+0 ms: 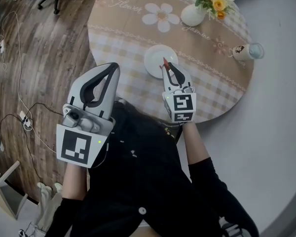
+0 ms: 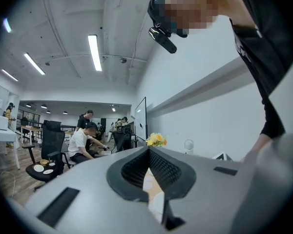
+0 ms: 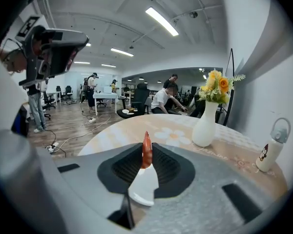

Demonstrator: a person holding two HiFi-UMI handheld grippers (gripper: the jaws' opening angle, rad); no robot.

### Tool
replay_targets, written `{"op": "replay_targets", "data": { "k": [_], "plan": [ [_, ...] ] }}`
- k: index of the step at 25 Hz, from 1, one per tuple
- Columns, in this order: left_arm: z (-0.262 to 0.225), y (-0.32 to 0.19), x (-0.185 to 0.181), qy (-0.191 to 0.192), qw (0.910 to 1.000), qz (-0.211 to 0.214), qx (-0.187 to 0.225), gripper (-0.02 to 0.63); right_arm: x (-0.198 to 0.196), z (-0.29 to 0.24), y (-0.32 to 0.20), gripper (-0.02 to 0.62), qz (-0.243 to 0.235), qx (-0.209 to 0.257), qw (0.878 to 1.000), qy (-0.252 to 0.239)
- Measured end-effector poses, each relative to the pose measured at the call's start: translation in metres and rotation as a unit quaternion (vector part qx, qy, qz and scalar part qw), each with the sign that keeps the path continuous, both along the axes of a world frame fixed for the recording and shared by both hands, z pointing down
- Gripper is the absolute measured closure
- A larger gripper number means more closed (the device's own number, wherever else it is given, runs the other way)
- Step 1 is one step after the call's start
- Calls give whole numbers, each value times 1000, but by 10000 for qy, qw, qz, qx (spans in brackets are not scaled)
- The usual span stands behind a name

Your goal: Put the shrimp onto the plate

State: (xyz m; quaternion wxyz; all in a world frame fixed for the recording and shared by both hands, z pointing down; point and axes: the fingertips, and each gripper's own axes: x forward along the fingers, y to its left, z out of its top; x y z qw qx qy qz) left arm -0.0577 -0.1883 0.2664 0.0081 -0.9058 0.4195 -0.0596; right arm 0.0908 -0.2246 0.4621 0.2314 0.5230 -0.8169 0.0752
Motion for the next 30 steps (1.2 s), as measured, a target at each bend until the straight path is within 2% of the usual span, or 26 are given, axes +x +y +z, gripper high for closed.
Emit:
{"op": "replay_targets", "data": {
  "k": [7,19,30],
  "plan": [
    [3,1,-5,-49,9999,-95,-50,604,-2,50,-4,548,-65,-681,9972,313],
    [3,1,-12,-94,9996,-254,-42,605,1,106,-8,548,-93,-1436,9840,1048],
    [4,2,-16,-82,9995,-306,-44,605,3,115,-18,545,97,-1699,9822,792]
  ]
}}
